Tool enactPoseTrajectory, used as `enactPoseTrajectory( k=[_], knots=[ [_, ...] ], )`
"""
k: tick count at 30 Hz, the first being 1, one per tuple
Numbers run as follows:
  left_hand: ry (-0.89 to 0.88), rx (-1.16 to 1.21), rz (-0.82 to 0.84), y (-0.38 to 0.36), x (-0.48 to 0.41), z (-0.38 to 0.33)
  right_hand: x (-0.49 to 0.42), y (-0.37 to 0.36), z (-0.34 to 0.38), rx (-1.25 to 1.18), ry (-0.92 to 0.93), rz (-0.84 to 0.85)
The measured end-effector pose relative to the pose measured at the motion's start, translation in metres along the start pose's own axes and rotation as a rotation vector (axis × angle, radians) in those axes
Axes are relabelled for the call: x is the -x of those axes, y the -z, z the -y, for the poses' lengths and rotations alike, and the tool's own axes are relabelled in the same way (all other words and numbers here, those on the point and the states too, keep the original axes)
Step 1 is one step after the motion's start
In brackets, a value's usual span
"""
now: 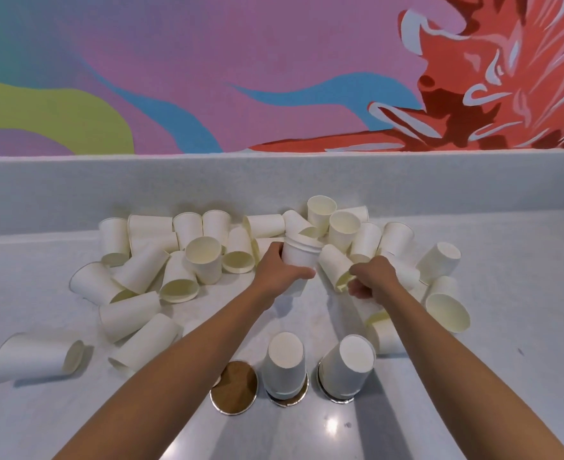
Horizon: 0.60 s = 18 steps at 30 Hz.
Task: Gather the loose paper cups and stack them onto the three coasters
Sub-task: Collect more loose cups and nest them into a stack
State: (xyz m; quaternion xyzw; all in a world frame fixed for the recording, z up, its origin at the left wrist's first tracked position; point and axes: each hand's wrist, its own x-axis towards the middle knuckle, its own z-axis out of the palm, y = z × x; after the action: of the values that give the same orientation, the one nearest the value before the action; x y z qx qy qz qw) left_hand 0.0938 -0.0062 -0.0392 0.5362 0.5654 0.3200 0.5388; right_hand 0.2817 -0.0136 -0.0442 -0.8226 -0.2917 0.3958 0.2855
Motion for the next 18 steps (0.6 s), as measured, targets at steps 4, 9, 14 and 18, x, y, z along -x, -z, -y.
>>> enactPoseTrajectory(
  k=[4,9,14,18],
  knots=[
    [-0.009,-0.037,-0.006,0.004,0.000,0.005,-0.005,-0.016,0.006,-0.214,-0.071,0.014],
    [-0.091,-0.266,0.006,0.016,-0.001,0.011,0.000,-0.028,0.015,-0.369,-0.133,0.071],
    [-0.061,-0.384,-0.057,0.029,-0.005,0.020,0.012,-0.021,0.034,-0.319,0.130,-0.117],
    [-0.025,-0.378,-0.076,0.030,-0.005,0.023,0.025,-0.014,0.045,-0.100,0.589,-0.288]
  ],
)
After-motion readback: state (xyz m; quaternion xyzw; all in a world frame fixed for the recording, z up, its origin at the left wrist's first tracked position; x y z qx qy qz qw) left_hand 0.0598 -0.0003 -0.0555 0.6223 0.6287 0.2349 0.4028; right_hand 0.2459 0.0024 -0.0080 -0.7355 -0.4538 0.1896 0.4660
